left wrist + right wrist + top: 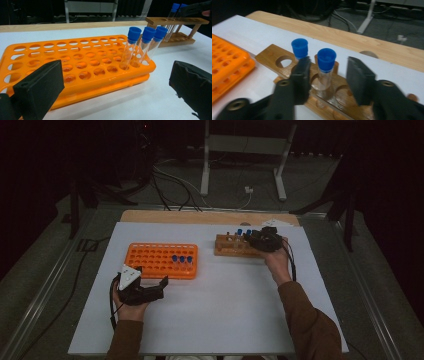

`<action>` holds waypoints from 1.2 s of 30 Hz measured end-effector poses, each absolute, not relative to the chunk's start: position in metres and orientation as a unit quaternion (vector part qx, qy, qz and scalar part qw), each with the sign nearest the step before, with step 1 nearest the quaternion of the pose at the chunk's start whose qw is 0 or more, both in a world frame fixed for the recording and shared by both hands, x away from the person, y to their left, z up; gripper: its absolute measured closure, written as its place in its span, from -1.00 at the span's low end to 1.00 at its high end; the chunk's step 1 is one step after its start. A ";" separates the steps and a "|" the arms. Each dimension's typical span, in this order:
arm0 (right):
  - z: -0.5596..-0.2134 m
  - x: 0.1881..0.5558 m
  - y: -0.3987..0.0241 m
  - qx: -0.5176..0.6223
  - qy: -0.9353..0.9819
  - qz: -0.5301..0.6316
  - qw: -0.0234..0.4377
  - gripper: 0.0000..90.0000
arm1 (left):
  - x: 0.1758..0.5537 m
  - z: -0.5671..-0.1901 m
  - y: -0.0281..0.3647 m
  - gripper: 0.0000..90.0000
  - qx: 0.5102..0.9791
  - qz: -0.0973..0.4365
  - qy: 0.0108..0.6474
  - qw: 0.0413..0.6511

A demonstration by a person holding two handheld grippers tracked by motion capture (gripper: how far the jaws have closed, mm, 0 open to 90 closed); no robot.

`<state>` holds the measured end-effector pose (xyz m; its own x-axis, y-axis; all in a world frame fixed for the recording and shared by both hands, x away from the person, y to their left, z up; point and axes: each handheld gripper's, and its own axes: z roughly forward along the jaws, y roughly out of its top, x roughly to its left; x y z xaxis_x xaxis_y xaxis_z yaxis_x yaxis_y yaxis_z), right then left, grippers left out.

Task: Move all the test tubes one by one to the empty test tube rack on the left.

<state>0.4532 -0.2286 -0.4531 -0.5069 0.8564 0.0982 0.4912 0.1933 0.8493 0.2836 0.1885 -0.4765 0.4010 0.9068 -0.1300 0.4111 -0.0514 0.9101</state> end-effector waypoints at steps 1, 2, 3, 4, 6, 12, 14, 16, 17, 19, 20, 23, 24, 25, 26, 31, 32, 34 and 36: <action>-0.454 0.454 -0.228 0.451 0.746 0.444 0.207 0.38 | 0.284 -0.477 0.189 -0.98 0.679 0.253 0.485 0.489; -0.455 0.454 -0.226 0.447 0.747 0.444 0.212 0.43 | 0.284 -0.477 0.189 -0.98 0.679 0.252 0.486 0.488; -0.455 0.454 -0.225 0.443 0.750 0.442 0.215 0.48 | 0.284 -0.477 0.189 -0.98 0.679 0.252 0.486 0.488; -0.455 0.454 -0.223 0.441 0.750 0.444 0.216 0.51 | 0.284 -0.477 0.189 -0.98 0.679 0.251 0.487 0.488; -0.455 0.453 -0.221 0.438 0.752 0.439 0.224 0.57 | 0.284 -0.478 0.189 -0.98 0.679 0.251 0.487 0.488; -0.460 0.453 -0.216 0.439 0.757 0.428 0.229 0.69 | 0.285 -0.478 0.188 -0.98 0.681 0.249 0.487 0.487; -0.460 0.453 -0.214 0.440 0.756 0.427 0.229 0.70 | 0.285 -0.479 0.188 -0.98 0.681 0.249 0.487 0.487; -0.460 0.453 -0.214 0.440 0.755 0.428 0.230 0.71 | 0.285 -0.479 0.188 -0.98 0.682 0.248 0.486 0.487; -0.460 0.453 -0.214 0.441 0.755 0.428 0.229 0.71 | 0.285 -0.479 0.187 -0.98 0.682 0.248 0.486 0.488; -0.460 0.453 -0.215 0.441 0.755 0.428 0.230 0.71 | 0.285 -0.479 0.188 -0.98 0.682 0.248 0.485 0.487; -0.460 0.453 -0.215 0.442 0.753 0.430 0.229 0.71 | 0.285 -0.479 0.188 -0.98 0.682 0.248 0.486 0.487; -0.458 0.452 -0.216 0.442 0.751 0.433 0.230 0.71 | 0.285 -0.479 0.188 -0.98 0.683 0.247 0.485 0.487; -0.457 0.452 -0.216 0.442 0.750 0.435 0.230 0.71 | 0.285 -0.480 0.188 -0.99 0.683 0.247 0.485 0.487; -0.456 0.452 -0.216 0.441 0.749 0.436 0.231 0.71 | 0.285 -0.480 0.188 -0.98 0.683 0.247 0.486 0.487; -0.454 0.451 -0.216 0.441 0.747 0.439 0.232 0.71 | 0.285 -0.480 0.188 -0.98 0.683 0.246 0.486 0.487; -0.447 0.449 -0.220 0.441 0.743 0.444 0.238 0.71 | 0.285 -0.480 0.188 -0.98 0.681 0.245 0.488 0.488; -0.445 0.449 -0.221 0.441 0.741 0.446 0.238 0.71 | 0.285 -0.480 0.188 -0.98 0.681 0.245 0.488 0.488; -0.441 0.447 -0.223 0.440 0.739 0.450 0.240 0.71 | 0.286 -0.480 0.188 -0.98 0.682 0.245 0.488 0.487; -0.437 0.446 -0.226 0.439 0.736 0.456 0.238 0.72 | 0.286 -0.481 0.188 -0.98 0.683 0.244 0.488 0.486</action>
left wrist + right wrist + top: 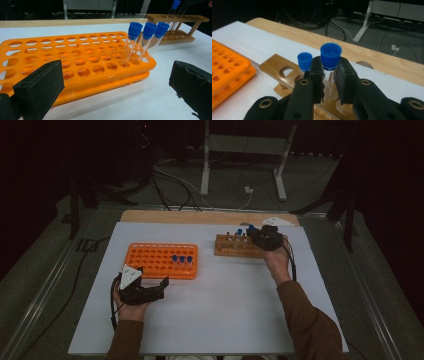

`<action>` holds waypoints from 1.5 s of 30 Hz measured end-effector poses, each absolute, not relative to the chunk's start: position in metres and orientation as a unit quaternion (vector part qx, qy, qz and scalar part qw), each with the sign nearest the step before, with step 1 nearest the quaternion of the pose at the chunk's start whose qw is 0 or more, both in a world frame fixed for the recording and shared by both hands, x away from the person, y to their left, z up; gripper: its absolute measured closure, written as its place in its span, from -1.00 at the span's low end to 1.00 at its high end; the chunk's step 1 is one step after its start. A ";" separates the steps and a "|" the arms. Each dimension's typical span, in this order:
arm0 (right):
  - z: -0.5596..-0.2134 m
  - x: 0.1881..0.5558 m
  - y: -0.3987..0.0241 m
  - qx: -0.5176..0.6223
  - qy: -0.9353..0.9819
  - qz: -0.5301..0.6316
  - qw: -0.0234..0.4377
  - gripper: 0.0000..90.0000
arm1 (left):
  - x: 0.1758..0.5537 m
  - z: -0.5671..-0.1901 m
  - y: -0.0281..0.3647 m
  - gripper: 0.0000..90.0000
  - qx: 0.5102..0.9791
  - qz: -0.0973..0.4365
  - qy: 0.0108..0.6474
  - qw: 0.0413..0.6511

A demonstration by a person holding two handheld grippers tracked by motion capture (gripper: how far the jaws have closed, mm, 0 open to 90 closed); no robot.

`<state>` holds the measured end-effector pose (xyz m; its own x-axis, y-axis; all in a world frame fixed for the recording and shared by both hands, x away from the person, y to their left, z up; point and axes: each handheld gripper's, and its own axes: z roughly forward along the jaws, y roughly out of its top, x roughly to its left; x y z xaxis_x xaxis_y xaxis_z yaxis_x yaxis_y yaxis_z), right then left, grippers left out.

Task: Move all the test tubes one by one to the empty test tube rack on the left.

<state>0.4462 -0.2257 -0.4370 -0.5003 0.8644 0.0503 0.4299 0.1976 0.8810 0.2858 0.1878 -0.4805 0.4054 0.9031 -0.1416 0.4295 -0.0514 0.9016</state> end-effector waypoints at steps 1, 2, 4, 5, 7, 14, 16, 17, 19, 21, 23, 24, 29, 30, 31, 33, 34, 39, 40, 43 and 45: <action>-0.434 0.445 -0.227 0.440 0.733 0.461 0.238 0.71 | 0.286 -0.481 0.188 -0.98 0.683 0.244 0.488 0.486; -0.431 0.444 -0.228 0.441 0.728 0.468 0.239 0.72 | 0.286 -0.481 0.188 -0.98 0.683 0.243 0.488 0.486; -0.426 0.442 -0.231 0.443 0.720 0.478 0.238 0.72 | 0.286 -0.481 0.188 -0.98 0.682 0.242 0.489 0.487; -0.423 0.440 -0.231 0.442 0.717 0.483 0.239 0.72 | 0.286 -0.481 0.188 -0.98 0.683 0.242 0.489 0.486; -0.418 0.437 -0.233 0.440 0.713 0.489 0.242 0.72 | 0.286 -0.481 0.188 -0.98 0.682 0.242 0.489 0.487; -0.402 0.426 -0.240 0.430 0.705 0.503 0.256 0.72 | 0.286 -0.481 0.188 -0.98 0.682 0.240 0.490 0.487; -0.398 0.422 -0.240 0.421 0.706 0.506 0.262 0.72 | 0.286 -0.481 0.188 -0.98 0.683 0.239 0.490 0.486; -0.396 0.419 -0.241 0.419 0.706 0.506 0.263 0.72 | 0.286 -0.481 0.187 -0.98 0.683 0.239 0.490 0.486; -0.393 0.416 -0.241 0.412 0.707 0.510 0.265 0.72 | 0.286 -0.481 0.187 -0.98 0.683 0.239 0.489 0.487; -0.391 0.412 -0.241 0.405 0.710 0.512 0.264 0.72 | 0.286 -0.481 0.187 -0.98 0.683 0.239 0.489 0.486; -0.390 0.408 -0.239 0.397 0.716 0.510 0.263 0.72 | 0.286 -0.481 0.187 -0.98 0.684 0.238 0.488 0.487; -0.391 0.405 -0.237 0.392 0.720 0.507 0.265 0.72 | 0.286 -0.481 0.187 -0.98 0.684 0.238 0.489 0.487; -0.393 0.396 -0.231 0.380 0.731 0.508 0.253 0.72 | 0.285 -0.480 0.187 -0.98 0.682 0.240 0.488 0.488; -0.394 0.395 -0.229 0.378 0.734 0.507 0.249 0.72 | 0.285 -0.480 0.187 -0.98 0.682 0.241 0.488 0.488; -0.395 0.393 -0.228 0.376 0.737 0.505 0.247 0.72 | 0.285 -0.480 0.187 -0.98 0.682 0.241 0.488 0.488; -0.396 0.391 -0.225 0.371 0.743 0.502 0.242 0.72 | 0.285 -0.479 0.187 -0.98 0.682 0.243 0.487 0.488; -0.397 0.389 -0.223 0.370 0.745 0.501 0.239 0.72 | 0.285 -0.479 0.187 -0.98 0.681 0.244 0.487 0.489; -0.402 0.384 -0.219 0.365 0.753 0.499 0.225 0.71 | 0.283 -0.473 0.186 -0.98 0.681 0.252 0.482 0.490; -0.403 0.382 -0.218 0.364 0.755 0.499 0.221 0.71 | 0.283 -0.472 0.185 -0.98 0.683 0.255 0.478 0.490; -0.406 0.379 -0.216 0.364 0.759 0.499 0.208 0.71 | 0.282 -0.466 0.179 -0.98 0.687 0.260 0.467 0.492; -0.407 0.377 -0.215 0.364 0.760 0.501 0.197 0.71 | 0.282 -0.462 0.175 -0.98 0.692 0.263 0.457 0.494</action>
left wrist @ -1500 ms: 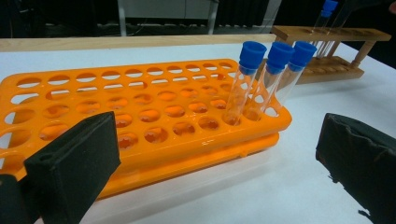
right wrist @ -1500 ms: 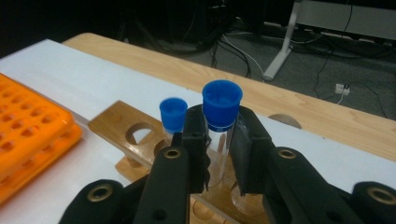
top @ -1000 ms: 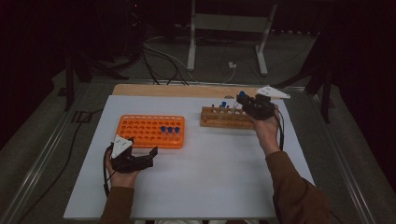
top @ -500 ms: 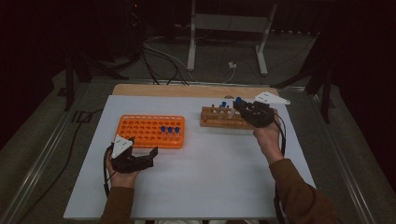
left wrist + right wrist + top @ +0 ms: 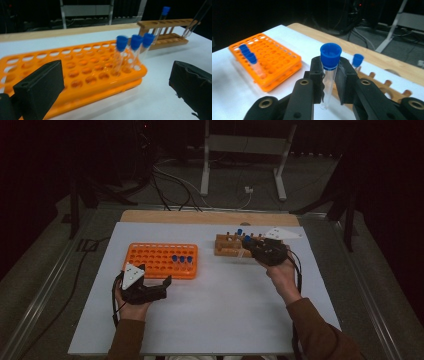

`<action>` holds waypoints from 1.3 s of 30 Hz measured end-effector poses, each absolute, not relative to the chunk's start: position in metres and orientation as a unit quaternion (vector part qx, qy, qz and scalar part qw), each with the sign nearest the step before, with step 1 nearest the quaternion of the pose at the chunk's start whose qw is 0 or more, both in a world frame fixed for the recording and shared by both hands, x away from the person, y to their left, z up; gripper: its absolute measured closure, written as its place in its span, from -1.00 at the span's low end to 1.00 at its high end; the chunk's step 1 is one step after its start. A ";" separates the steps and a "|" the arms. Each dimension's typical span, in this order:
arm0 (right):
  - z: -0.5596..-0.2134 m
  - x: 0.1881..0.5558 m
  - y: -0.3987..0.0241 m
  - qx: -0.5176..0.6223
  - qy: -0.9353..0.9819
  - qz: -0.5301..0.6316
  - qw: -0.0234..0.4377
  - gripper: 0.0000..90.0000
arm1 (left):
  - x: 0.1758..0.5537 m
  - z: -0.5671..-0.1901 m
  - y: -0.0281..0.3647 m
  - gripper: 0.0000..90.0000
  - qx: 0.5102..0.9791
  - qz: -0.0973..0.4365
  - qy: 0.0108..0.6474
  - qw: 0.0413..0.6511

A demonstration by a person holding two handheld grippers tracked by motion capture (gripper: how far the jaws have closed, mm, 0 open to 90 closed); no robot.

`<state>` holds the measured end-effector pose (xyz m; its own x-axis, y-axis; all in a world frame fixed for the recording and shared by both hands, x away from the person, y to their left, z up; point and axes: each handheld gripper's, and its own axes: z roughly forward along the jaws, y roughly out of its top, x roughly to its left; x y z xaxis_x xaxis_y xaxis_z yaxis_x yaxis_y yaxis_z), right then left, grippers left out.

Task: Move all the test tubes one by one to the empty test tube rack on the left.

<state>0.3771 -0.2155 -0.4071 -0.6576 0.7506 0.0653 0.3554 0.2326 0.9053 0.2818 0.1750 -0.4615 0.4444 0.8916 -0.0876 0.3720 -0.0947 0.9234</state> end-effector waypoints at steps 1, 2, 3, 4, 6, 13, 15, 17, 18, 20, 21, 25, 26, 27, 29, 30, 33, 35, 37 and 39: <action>-0.407 0.376 -0.215 0.362 0.761 0.502 0.194 0.71 | 0.282 -0.459 0.173 -0.98 0.693 0.264 0.452 0.496; -0.407 0.375 -0.215 0.360 0.762 0.503 0.191 0.71 | 0.281 -0.456 0.171 -0.98 0.694 0.264 0.447 0.499; -0.407 0.374 -0.214 0.358 0.764 0.503 0.189 0.71 | 0.281 -0.454 0.168 -0.98 0.696 0.263 0.442 0.501; -0.407 0.373 -0.213 0.358 0.765 0.502 0.185 0.71 | 0.281 -0.451 0.165 -0.97 0.698 0.263 0.436 0.504; -0.408 0.371 -0.212 0.353 0.768 0.504 0.178 0.71 | 0.280 -0.446 0.159 -0.97 0.706 0.263 0.423 0.504; -0.409 0.364 -0.206 0.343 0.775 0.510 0.152 0.71 | 0.281 -0.431 0.135 -0.92 0.719 0.262 0.390 0.512; -0.409 0.361 -0.203 0.338 0.777 0.511 0.146 0.71 | 0.282 -0.426 0.127 -0.91 0.726 0.259 0.379 0.513; -0.408 0.359 -0.200 0.335 0.779 0.511 0.142 0.71 | 0.284 -0.423 0.118 -0.90 0.731 0.259 0.369 0.513; -0.408 0.358 -0.199 0.333 0.780 0.510 0.141 0.71 | 0.285 -0.421 0.114 -0.89 0.733 0.258 0.364 0.513; -0.408 0.357 -0.196 0.330 0.782 0.509 0.139 0.71 | 0.288 -0.419 0.107 -0.88 0.736 0.258 0.358 0.513; -0.408 0.357 -0.195 0.329 0.783 0.509 0.137 0.71 | 0.289 -0.418 0.104 -0.87 0.739 0.257 0.354 0.513; -0.408 0.354 -0.192 0.326 0.786 0.509 0.130 0.71 | 0.293 -0.417 0.092 -0.86 0.745 0.252 0.345 0.512; -0.408 0.353 -0.191 0.325 0.787 0.509 0.128 0.71 | 0.294 -0.417 0.090 -0.86 0.747 0.251 0.343 0.512; -0.408 0.353 -0.191 0.323 0.787 0.509 0.126 0.71 | 0.295 -0.418 0.087 -0.86 0.748 0.249 0.342 0.511; -0.409 0.351 -0.189 0.321 0.788 0.510 0.123 0.71 | 0.297 -0.419 0.083 -0.86 0.750 0.246 0.340 0.511; -0.409 0.351 -0.188 0.320 0.789 0.510 0.122 0.71 | 0.298 -0.420 0.081 -0.86 0.751 0.244 0.339 0.511; -0.409 0.349 -0.185 0.316 0.791 0.511 0.118 0.71 | 0.299 -0.422 0.076 -0.84 0.755 0.239 0.334 0.511; -0.409 0.347 -0.184 0.313 0.793 0.511 0.115 0.71 | 0.300 -0.423 0.073 -0.83 0.756 0.234 0.333 0.513; -0.408 0.346 -0.182 0.311 0.794 0.511 0.112 0.71 | 0.301 -0.424 0.071 -0.82 0.756 0.232 0.331 0.514; -0.408 0.345 -0.181 0.309 0.793 0.513 0.109 0.71 | 0.302 -0.425 0.069 -0.81 0.758 0.229 0.329 0.515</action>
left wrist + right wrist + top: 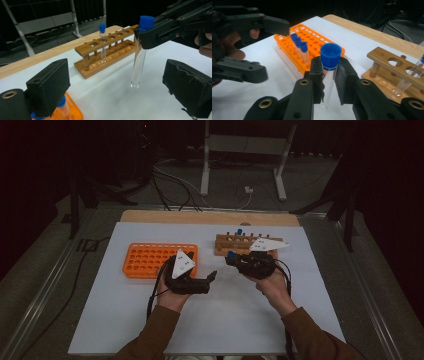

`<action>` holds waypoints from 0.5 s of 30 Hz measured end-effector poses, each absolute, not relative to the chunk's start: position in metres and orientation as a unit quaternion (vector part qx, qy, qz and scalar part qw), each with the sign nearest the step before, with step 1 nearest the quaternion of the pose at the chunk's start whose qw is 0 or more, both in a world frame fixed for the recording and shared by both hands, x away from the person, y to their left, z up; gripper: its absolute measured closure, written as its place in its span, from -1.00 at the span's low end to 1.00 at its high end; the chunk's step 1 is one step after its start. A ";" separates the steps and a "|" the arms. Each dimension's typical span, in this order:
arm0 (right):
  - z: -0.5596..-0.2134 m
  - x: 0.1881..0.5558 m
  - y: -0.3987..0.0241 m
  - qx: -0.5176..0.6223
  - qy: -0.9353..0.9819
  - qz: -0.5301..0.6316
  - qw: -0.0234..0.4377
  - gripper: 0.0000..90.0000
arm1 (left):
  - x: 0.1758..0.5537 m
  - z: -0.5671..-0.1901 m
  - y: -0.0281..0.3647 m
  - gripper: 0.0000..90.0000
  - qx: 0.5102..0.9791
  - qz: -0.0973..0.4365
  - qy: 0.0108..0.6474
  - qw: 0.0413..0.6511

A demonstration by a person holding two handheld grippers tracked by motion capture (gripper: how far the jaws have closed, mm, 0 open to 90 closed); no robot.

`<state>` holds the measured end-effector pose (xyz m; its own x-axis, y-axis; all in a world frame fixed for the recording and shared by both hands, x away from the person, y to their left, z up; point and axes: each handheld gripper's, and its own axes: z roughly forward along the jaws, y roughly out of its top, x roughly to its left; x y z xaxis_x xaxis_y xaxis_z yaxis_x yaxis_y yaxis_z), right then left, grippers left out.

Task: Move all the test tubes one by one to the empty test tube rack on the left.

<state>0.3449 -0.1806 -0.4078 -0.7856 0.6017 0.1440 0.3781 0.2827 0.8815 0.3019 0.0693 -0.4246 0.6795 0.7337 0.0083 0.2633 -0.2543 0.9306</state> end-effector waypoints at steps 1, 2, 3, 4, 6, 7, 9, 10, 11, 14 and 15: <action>-0.408 0.344 -0.180 0.306 0.794 0.514 0.107 0.71 | 0.302 -0.425 0.068 -0.81 0.759 0.227 0.328 0.515; -0.408 0.344 -0.179 0.306 0.794 0.515 0.105 0.71 | 0.302 -0.426 0.067 -0.80 0.761 0.226 0.326 0.514; -0.407 0.343 -0.178 0.304 0.794 0.515 0.104 0.71 | 0.302 -0.426 0.066 -0.77 0.762 0.225 0.325 0.514; -0.407 0.342 -0.178 0.302 0.795 0.516 0.103 0.71 | 0.302 -0.427 0.065 -0.76 0.763 0.225 0.323 0.512; -0.407 0.341 -0.176 0.299 0.795 0.518 0.099 0.71 | 0.302 -0.429 0.063 -0.74 0.766 0.222 0.321 0.511; -0.407 0.340 -0.175 0.298 0.796 0.519 0.097 0.71 | 0.303 -0.430 0.061 -0.73 0.767 0.219 0.319 0.512; -0.407 0.338 -0.174 0.294 0.797 0.519 0.095 0.71 | 0.303 -0.431 0.059 -0.72 0.768 0.213 0.317 0.514; -0.407 0.337 -0.173 0.292 0.797 0.520 0.094 0.71 | 0.303 -0.432 0.058 -0.71 0.769 0.211 0.316 0.514; -0.406 0.336 -0.172 0.291 0.798 0.520 0.093 0.71 | 0.303 -0.433 0.057 -0.69 0.770 0.209 0.315 0.514; -0.406 0.334 -0.170 0.287 0.798 0.523 0.086 0.71 | 0.303 -0.435 0.054 -0.65 0.773 0.204 0.312 0.513; -0.406 0.333 -0.170 0.286 0.798 0.523 0.084 0.71 | 0.303 -0.435 0.053 -0.65 0.775 0.204 0.311 0.512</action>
<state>0.3333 -0.1696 -0.4058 -0.8228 0.5441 0.1643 0.3677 0.2889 0.8839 0.3034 0.0529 -0.4351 0.7235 0.6904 -0.0024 0.2732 -0.2831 0.9194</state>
